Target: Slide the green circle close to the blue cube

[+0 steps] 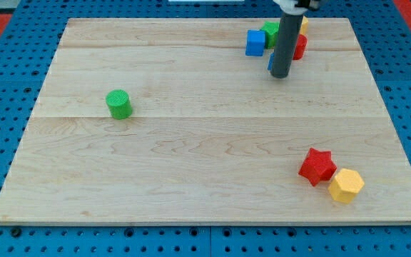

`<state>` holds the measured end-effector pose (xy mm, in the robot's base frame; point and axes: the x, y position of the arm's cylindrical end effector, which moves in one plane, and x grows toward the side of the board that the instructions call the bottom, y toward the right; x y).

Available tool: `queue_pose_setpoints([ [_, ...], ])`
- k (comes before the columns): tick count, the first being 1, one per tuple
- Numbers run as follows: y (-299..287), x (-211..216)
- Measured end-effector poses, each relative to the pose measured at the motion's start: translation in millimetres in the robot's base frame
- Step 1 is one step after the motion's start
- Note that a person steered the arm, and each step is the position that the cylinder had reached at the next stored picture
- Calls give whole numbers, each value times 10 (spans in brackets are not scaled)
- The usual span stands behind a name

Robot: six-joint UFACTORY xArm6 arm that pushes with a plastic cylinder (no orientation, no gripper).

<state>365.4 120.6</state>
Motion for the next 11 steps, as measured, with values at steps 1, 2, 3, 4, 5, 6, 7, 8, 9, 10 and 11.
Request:
queue_pose_setpoints([
  [1, -736, 803],
  [2, -2187, 1028],
  [3, -2971, 752],
  [4, -2135, 469],
  [5, -1906, 2],
  [6, -2366, 3],
  [7, -1321, -378],
  [8, -537, -496],
  [9, -1458, -103],
  [10, -1516, -417],
  [11, -1505, -673],
])
